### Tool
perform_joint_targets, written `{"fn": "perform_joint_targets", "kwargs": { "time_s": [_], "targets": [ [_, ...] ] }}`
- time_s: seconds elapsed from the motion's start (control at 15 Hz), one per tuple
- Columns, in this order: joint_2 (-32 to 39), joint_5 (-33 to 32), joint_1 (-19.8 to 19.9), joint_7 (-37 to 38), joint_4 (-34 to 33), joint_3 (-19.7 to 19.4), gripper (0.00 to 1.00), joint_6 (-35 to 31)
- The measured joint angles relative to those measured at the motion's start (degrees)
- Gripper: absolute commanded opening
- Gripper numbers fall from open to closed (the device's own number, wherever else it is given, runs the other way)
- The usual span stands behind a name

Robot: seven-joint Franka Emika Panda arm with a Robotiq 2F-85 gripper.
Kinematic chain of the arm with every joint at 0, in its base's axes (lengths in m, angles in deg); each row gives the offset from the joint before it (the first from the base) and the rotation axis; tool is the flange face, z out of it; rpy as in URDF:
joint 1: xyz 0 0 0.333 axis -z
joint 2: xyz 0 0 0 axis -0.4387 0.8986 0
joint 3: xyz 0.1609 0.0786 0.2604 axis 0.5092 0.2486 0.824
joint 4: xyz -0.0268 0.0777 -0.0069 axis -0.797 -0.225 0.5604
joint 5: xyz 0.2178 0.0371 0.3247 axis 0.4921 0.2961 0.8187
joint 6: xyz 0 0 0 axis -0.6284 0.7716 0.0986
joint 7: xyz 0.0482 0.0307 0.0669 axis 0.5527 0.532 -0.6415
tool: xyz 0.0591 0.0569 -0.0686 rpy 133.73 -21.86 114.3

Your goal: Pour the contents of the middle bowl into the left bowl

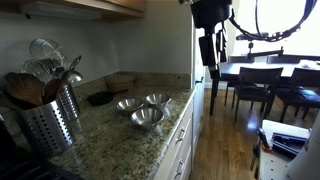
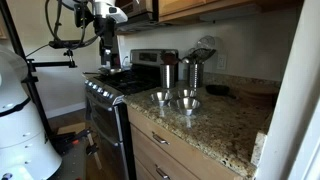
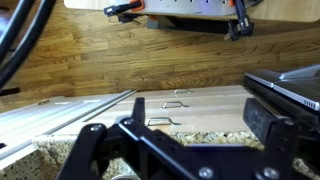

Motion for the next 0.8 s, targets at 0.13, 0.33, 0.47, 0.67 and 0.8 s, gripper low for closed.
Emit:
{"fn": "perform_joint_targets", "kwargs": {
  "time_s": [0.13, 0.33, 0.47, 0.67, 0.8],
  "targets": [
    [0.00, 0.00, 0.00, 0.00, 0.00, 0.00, 1.00, 0.00],
    [0.00, 0.00, 0.00, 0.00, 0.00, 0.00, 1.00, 0.00],
    [0.01, -0.06, -0.03, 0.00, 0.00, -0.01, 1.00, 0.00],
    [0.06, -0.29, -0.05, 0.00, -0.01, -0.05, 1.00, -0.61],
    [0.31, -0.98, 0.00, 0.00, -0.02, -0.12, 1.00, -2.72]
  ]
}}
